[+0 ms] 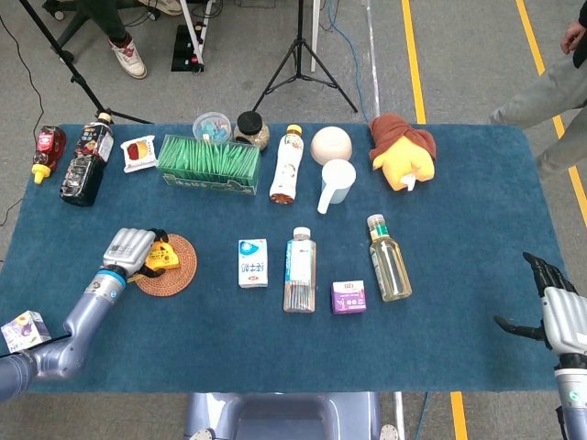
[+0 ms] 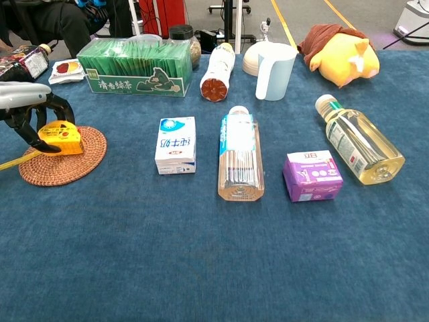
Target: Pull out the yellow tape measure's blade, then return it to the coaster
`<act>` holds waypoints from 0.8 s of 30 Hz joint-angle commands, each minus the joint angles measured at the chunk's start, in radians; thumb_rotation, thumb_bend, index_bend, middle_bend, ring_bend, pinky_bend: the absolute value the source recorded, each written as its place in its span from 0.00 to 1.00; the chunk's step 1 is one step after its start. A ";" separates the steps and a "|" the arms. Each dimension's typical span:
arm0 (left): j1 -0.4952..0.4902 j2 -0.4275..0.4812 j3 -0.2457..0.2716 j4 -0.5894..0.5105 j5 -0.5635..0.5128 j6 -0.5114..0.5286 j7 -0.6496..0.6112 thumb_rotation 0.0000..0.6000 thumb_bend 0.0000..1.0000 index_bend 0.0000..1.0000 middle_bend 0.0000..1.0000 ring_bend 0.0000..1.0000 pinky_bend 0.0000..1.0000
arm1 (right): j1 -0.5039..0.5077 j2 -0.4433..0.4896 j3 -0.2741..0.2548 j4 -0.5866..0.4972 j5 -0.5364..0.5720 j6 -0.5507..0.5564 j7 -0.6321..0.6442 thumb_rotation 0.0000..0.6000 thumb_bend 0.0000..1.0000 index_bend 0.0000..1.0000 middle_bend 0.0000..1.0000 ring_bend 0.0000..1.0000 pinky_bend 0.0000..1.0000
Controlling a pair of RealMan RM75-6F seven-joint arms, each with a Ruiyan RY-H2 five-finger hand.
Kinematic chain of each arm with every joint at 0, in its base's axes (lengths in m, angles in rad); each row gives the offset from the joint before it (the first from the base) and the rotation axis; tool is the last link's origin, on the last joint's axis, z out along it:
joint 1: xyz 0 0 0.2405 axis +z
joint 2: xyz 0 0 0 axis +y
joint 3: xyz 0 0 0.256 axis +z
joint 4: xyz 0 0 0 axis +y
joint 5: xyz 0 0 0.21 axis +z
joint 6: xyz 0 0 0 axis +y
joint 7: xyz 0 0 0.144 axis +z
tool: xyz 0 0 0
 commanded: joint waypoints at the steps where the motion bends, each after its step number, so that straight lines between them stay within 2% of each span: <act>1: -0.007 0.026 -0.009 -0.013 0.039 -0.005 -0.025 0.99 0.44 0.54 0.43 0.46 0.55 | 0.000 0.002 0.001 -0.004 -0.001 -0.001 0.004 0.89 0.14 0.00 0.13 0.13 0.19; 15: -0.061 0.193 -0.049 -0.172 0.228 -0.044 -0.123 0.99 0.43 0.54 0.44 0.46 0.55 | 0.027 0.011 0.016 -0.052 -0.039 -0.022 0.051 0.89 0.14 0.00 0.15 0.16 0.23; 24: -0.130 0.268 -0.096 -0.279 0.274 -0.114 -0.195 0.98 0.43 0.54 0.45 0.46 0.56 | 0.057 0.014 0.029 -0.135 -0.101 -0.047 0.156 0.89 0.14 0.00 0.16 0.17 0.25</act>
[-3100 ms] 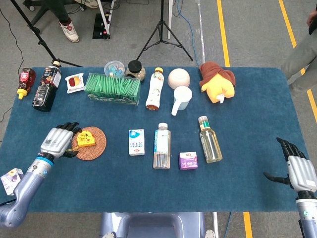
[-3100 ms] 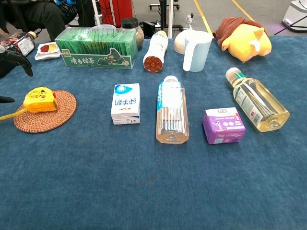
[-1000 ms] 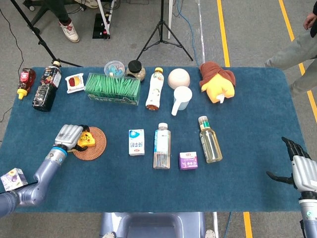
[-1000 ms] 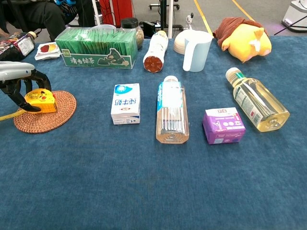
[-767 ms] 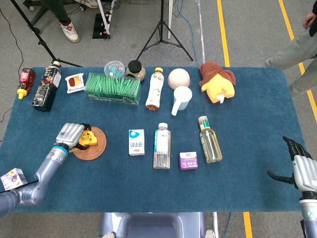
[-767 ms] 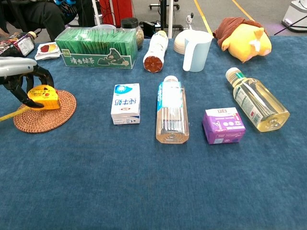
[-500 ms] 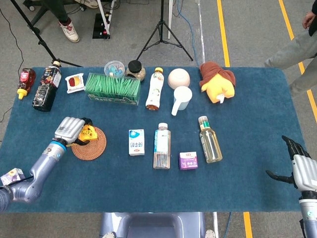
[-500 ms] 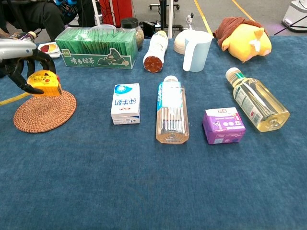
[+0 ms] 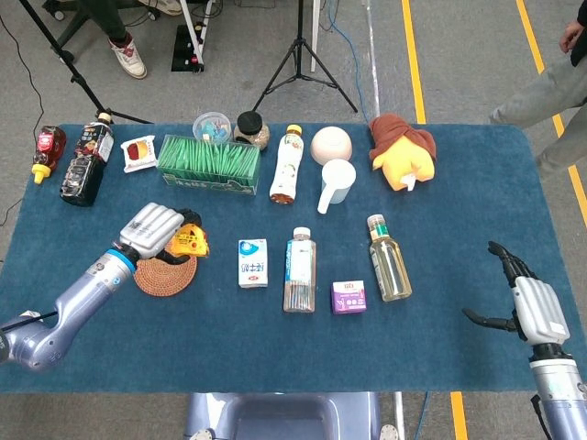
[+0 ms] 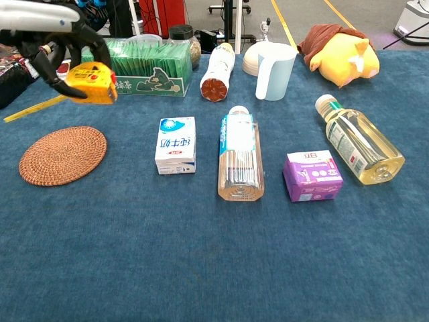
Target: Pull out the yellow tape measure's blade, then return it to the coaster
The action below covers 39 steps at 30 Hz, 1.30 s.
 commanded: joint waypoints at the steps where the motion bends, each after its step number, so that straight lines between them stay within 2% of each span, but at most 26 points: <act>1: -0.029 0.018 -0.018 -0.028 0.013 -0.027 -0.018 0.98 0.43 0.54 0.45 0.46 0.56 | 0.014 -0.002 0.007 -0.035 -0.026 -0.009 0.043 0.89 0.14 0.00 0.16 0.17 0.25; 6: -0.083 0.033 -0.045 -0.061 0.007 -0.066 -0.014 0.99 0.43 0.54 0.46 0.46 0.56 | 0.038 -0.024 0.016 -0.073 -0.043 -0.027 0.090 0.88 0.14 0.00 0.16 0.17 0.25; 12: -0.157 0.035 -0.070 -0.082 -0.045 -0.121 0.000 0.99 0.43 0.54 0.46 0.47 0.55 | 0.079 -0.073 0.029 -0.102 -0.028 -0.059 0.076 0.88 0.14 0.00 0.16 0.16 0.25; 16: -0.229 0.024 -0.087 -0.082 -0.103 -0.170 0.018 0.98 0.43 0.54 0.46 0.47 0.56 | 0.124 -0.155 0.049 -0.131 0.018 -0.082 0.037 0.88 0.13 0.00 0.13 0.14 0.25; 27: -0.345 -0.011 -0.039 -0.081 -0.288 -0.161 0.098 0.99 0.43 0.54 0.47 0.48 0.56 | 0.198 -0.307 0.100 -0.132 0.155 -0.076 -0.080 0.88 0.13 0.00 0.11 0.11 0.24; 39: -0.487 -0.070 0.025 -0.114 -0.565 -0.055 0.216 0.99 0.42 0.54 0.48 0.50 0.56 | 0.263 -0.492 0.150 -0.081 0.308 0.016 -0.250 0.88 0.12 0.00 0.06 0.07 0.20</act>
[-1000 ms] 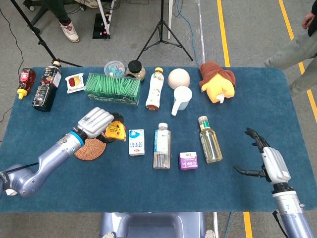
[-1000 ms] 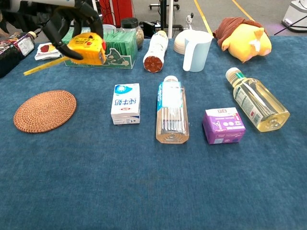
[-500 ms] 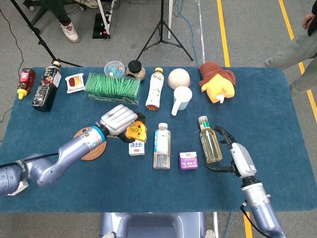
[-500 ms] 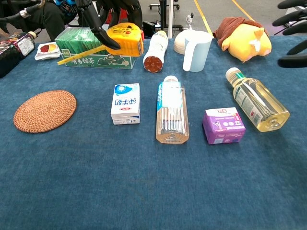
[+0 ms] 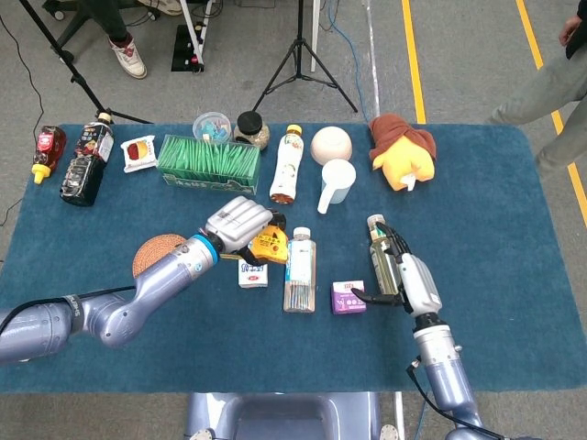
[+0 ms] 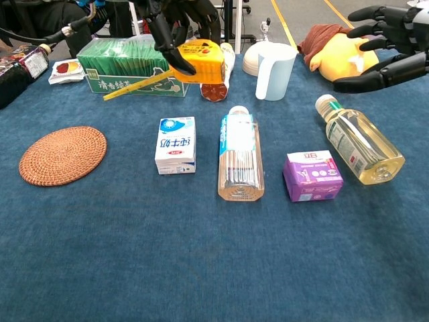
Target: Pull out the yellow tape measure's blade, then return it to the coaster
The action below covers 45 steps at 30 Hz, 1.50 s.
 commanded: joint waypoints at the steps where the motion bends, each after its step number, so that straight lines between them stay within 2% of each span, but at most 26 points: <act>1: -0.052 -0.019 0.023 -0.018 -0.083 0.035 0.040 0.99 0.42 0.54 0.48 0.50 0.56 | 0.023 -0.057 0.022 0.024 0.051 0.034 -0.047 0.88 0.12 0.00 0.05 0.07 0.20; 18: -0.188 -0.075 0.047 -0.026 -0.323 0.131 0.132 0.98 0.41 0.54 0.48 0.50 0.57 | 0.085 -0.166 0.083 0.091 0.140 0.066 -0.126 0.88 0.12 0.00 0.05 0.06 0.20; 26: -0.256 -0.145 0.030 0.001 -0.453 0.216 0.186 0.98 0.41 0.54 0.49 0.50 0.57 | 0.107 -0.196 0.101 0.110 0.168 0.060 -0.135 0.88 0.12 0.00 0.05 0.06 0.20; 35: -0.289 -0.200 0.000 0.045 -0.542 0.240 0.213 0.98 0.40 0.54 0.49 0.50 0.58 | 0.119 -0.212 0.102 0.120 0.175 0.052 -0.136 0.88 0.12 0.00 0.05 0.06 0.20; 45: -0.296 -0.229 -0.023 0.063 -0.568 0.247 0.231 0.97 0.40 0.54 0.49 0.50 0.58 | 0.137 -0.240 0.116 0.150 0.199 0.046 -0.137 0.88 0.12 0.00 0.05 0.06 0.20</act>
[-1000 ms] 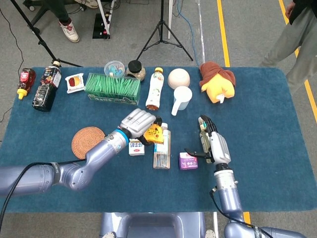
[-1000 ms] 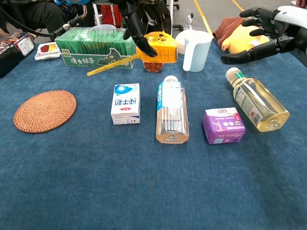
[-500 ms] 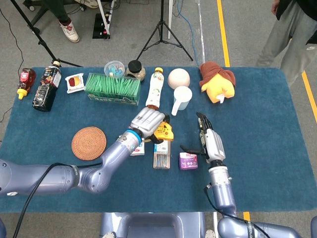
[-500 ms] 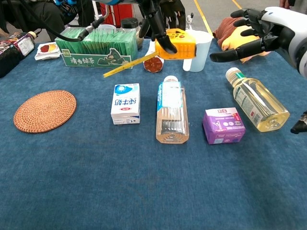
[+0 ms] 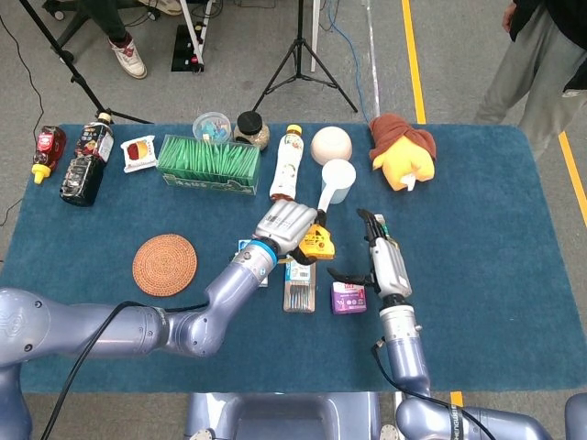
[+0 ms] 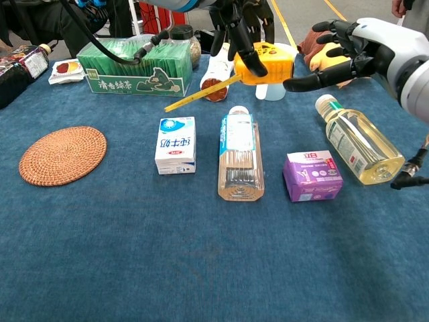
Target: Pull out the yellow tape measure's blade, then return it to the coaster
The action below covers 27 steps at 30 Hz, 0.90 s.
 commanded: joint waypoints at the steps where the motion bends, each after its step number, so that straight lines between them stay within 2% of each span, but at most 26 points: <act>1: -0.001 -0.004 -0.003 0.001 -0.005 -0.001 0.004 0.98 0.40 0.54 0.49 0.50 0.58 | 0.005 -0.005 0.005 0.005 0.007 -0.002 -0.001 0.88 0.12 0.00 0.05 0.06 0.20; 14: -0.003 -0.023 -0.016 0.010 -0.020 -0.009 0.023 0.97 0.40 0.54 0.49 0.51 0.58 | 0.016 -0.015 0.023 0.015 0.039 -0.003 -0.005 0.88 0.12 0.00 0.05 0.06 0.20; 27: -0.003 0.012 -0.007 -0.009 -0.048 -0.055 0.034 0.97 0.39 0.54 0.49 0.51 0.58 | 0.021 -0.020 0.026 0.029 0.051 -0.013 0.005 0.88 0.13 0.00 0.06 0.07 0.20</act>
